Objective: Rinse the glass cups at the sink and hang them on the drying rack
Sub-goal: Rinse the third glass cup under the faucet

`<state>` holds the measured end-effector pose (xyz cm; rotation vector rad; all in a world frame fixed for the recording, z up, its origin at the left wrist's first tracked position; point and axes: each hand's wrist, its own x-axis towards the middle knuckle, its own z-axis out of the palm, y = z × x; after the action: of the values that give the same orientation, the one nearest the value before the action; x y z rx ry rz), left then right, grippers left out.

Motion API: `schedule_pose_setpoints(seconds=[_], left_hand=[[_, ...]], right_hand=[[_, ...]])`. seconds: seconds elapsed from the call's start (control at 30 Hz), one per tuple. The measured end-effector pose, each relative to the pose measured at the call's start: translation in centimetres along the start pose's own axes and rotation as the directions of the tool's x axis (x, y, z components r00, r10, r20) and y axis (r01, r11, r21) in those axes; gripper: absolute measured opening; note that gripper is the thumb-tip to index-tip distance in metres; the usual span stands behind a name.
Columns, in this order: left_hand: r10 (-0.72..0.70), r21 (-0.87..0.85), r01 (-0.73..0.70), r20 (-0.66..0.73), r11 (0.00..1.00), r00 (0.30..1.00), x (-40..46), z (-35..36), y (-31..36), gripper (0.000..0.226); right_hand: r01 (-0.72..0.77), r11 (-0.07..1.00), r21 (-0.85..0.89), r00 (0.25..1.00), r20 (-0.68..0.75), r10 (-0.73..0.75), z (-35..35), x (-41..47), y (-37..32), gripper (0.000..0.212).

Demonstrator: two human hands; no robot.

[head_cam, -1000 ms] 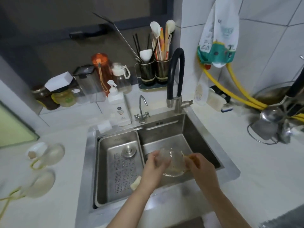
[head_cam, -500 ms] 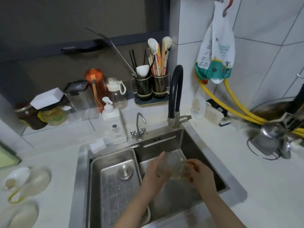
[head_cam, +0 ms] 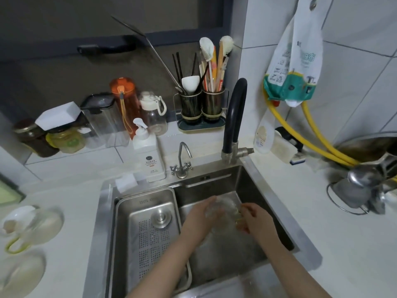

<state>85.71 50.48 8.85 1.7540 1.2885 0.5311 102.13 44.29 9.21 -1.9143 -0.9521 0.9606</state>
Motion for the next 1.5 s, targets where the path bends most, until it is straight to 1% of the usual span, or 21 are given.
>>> schedule_pose_setpoints(seconds=[0.1, 0.23, 0.33, 0.43, 0.5, 0.6, 0.63, 0.7, 0.8, 0.87, 0.9, 0.97, 1.0, 1.03, 1.07, 1.13, 1.17, 1.23, 1.3, 1.43, 1.5], left_hand=[[-0.060, 0.017, 0.060, -0.017, 0.998, 0.998, 0.2, 0.2, 0.3, 0.051], [-0.119, 0.060, 0.120, -0.029, 0.991, 0.993, 0.4, 0.4, 0.8, 0.061], [-0.174, 0.105, 0.179, -0.052, 0.978, 0.983, 0.5, 0.5, 1.3, 0.064], [-0.200, 0.148, 0.208, -0.068, 0.967, 0.977, 0.3, 0.6, 1.8, 0.064], [-0.206, 0.094, 0.211, -0.057, 0.973, 0.977, 0.2, 0.7, 1.8, 0.062], [-0.166, -0.045, 0.164, -0.029, 0.985, 0.986, 0.0, 0.9, 1.8, 0.059], [-0.144, -0.069, 0.142, -0.024, 0.987, 0.989, 0.0, 1.0, 1.8, 0.062], [-0.116, -0.075, 0.115, -0.009, 0.991, 0.993, 0.0, 1.1, 1.7, 0.076], [-0.122, -0.119, 0.122, 0.010, 0.985, 0.992, 0.0, 1.3, 2.0, 0.091], [-0.140, -0.166, 0.136, -0.012, 0.977, 0.990, 0.3, 1.3, 2.4, 0.100], [-0.147, -0.185, 0.139, -0.027, 0.973, 0.989, 0.6, 1.4, 2.5, 0.099], [-0.137, -0.218, 0.125, -0.040, 0.968, 0.990, 1.2, 1.3, 3.1, 0.084], [-0.130, -0.233, 0.117, -0.040, 0.965, 0.991, 1.4, 1.3, 3.3, 0.085], [-0.131, -0.236, 0.117, -0.047, 0.965, 0.990, 1.6, 1.3, 3.6, 0.092], [-0.129, -0.236, 0.110, -0.064, 0.965, 0.990, 1.8, 1.3, 3.8, 0.094], [-0.089, -0.221, 0.059, -0.128, 0.973, 0.988, 2.2, 1.5, 4.1, 0.076], [-0.086, -0.220, 0.050, -0.158, 0.974, 0.984, 2.4, 1.8, 4.2, 0.072], [-0.087, -0.228, 0.034, -0.225, 0.973, 0.971, 2.8, 2.3, 4.4, 0.070], [-0.088, -0.265, 0.014, -0.270, 0.964, 0.959, 3.2, 2.8, 4.3, 0.069], [-0.073, -0.238, 0.001, -0.293, 0.971, 0.953, 3.9, 2.6, 4.9, 0.077], [-0.063, -0.219, -0.003, -0.295, 0.976, 0.954, 4.1, 2.3, 5.4, 0.077]], right_hand=[[0.007, 1.000, -0.027, 1.000, 0.012, -0.006, -0.2, 0.4, -0.3, 0.013], [0.036, 0.997, -0.070, 0.999, 0.024, -0.035, -0.7, 0.9, -0.6, 0.013], [0.012, 1.000, -0.021, 1.000, 0.029, -0.011, -1.0, 1.3, -0.5, 0.018], [0.011, 0.999, -0.041, 0.998, 0.059, -0.008, -1.3, 1.4, -0.4, 0.011], [0.022, 0.999, -0.026, 0.997, 0.069, -0.020, -1.5, 1.7, -0.1, 0.011], [0.040, 0.999, -0.024, 0.997, 0.064, -0.038, -1.6, 1.7, 0.3, 0.014], [0.053, 0.998, -0.017, 0.997, 0.062, -0.052, -1.7, 1.7, 0.3, 0.015], [0.077, 0.995, 0.070, 0.995, 0.063, -0.082, -1.9, 1.6, 0.2, 0.012], [0.133, 0.969, 0.207, 0.987, 0.058, -0.147, -2.6, 1.7, -0.3, 0.012], [0.187, 0.957, 0.220, 0.974, 0.084, -0.209, -3.1, 1.9, -0.7, 0.014], [0.206, 0.953, 0.221, 0.967, 0.103, -0.233, -3.3, 2.0, -0.8, 0.014], [0.228, 0.946, 0.229, 0.957, 0.127, -0.262, -3.5, 2.5, -0.7, 0.016], [0.238, 0.941, 0.239, 0.953, 0.131, -0.274, -3.7, 2.8, -0.7, 0.018], [0.247, 0.936, 0.250, 0.949, 0.134, -0.286, -3.8, 3.1, -0.7, 0.019], [0.253, 0.930, 0.265, 0.944, 0.142, -0.297, -3.9, 3.4, -0.7, 0.019], [0.256, 0.919, 0.299, 0.935, 0.163, -0.314, -4.3, 3.9, -0.7, 0.021], [0.258, 0.914, 0.314, 0.929, 0.178, -0.323, -4.6, 4.2, -0.8, 0.021], [0.259, 0.919, 0.298, 0.921, 0.211, -0.328, -5.0, 5.0, -1.1, 0.021], [0.244, 0.933, 0.265, 0.930, 0.207, -0.302, -5.3, 6.4, -1.5, 0.016], [0.275, 0.956, 0.107, 0.954, 0.092, -0.285, -6.4, 10.9, -2.4, 0.014], [0.262, 0.965, 0.019, 0.962, 0.072, -0.263, -7.2, 13.7, -2.7, 0.016]])
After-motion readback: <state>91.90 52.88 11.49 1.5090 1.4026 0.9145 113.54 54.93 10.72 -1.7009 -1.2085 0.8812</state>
